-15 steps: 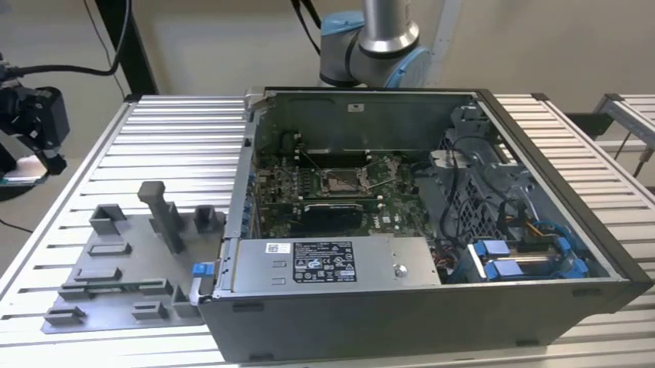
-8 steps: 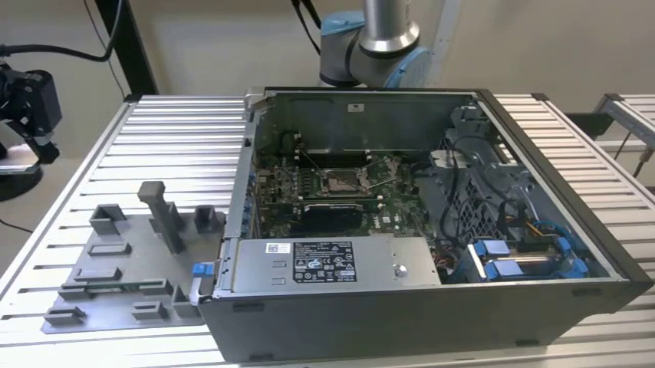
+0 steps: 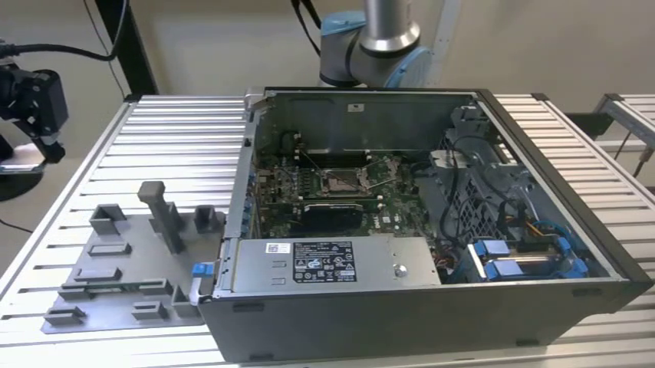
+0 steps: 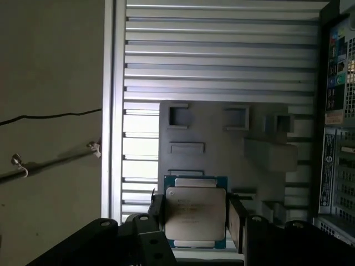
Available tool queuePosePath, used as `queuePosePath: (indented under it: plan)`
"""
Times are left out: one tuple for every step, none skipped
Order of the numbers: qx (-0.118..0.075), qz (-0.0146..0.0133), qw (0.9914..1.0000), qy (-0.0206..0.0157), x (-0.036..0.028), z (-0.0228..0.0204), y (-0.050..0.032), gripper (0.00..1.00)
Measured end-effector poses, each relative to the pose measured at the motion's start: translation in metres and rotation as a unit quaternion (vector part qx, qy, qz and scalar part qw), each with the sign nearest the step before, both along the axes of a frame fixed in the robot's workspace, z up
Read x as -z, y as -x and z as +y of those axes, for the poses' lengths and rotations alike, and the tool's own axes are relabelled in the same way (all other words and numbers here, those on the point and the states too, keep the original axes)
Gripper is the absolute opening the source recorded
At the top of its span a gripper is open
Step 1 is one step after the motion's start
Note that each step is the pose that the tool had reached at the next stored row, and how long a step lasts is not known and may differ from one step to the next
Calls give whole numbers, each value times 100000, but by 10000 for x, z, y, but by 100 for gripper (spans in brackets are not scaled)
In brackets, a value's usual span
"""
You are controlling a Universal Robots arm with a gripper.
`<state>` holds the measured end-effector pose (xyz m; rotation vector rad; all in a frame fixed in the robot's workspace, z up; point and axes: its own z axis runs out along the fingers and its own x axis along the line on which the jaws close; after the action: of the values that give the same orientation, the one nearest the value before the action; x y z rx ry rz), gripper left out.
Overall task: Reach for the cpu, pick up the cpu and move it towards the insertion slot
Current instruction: 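Pick up the cpu and move it towards the insertion slot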
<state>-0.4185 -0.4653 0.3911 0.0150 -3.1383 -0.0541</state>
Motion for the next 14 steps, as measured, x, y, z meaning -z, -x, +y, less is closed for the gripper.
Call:
queuePosePath:
  plan:
    - [-5, 1, 100000, -5, 1, 0, -45, 0]
    - [-4, 19, 100000, 2, 0, 0, -92, 0]
    - [-7, 27, 100000, -1, 1, -1, -137, 0]
    - [-4, 34, 100000, -3, 1, 0, -186, 0]
    - [0, 42, 100000, -1, 1, 0, -226, 0]
    - [1, 51, 100000, -4, 1, 0, -273, 0]
    - [-1, 55, 100000, -2, 0, 0, -318, 0]
    - [-5, 50, 100000, -2, 0, 0, -364, 0]
    - [-5, 50, 100000, -3, 1, 0, -409, 0]
    - [-5, 53, 100000, -1, 0, 0, -456, 0]
    - [-1, 52, 100000, -3, 1, 0, -500, 0]
    - [-1, 49, 100000, -4, 1, 0, -545, 0]
    - [-5, 53, 100000, -1, 0, 0, -592, 0]
    - [-3, 55, 100000, -2, 0, 0, -638, 0]
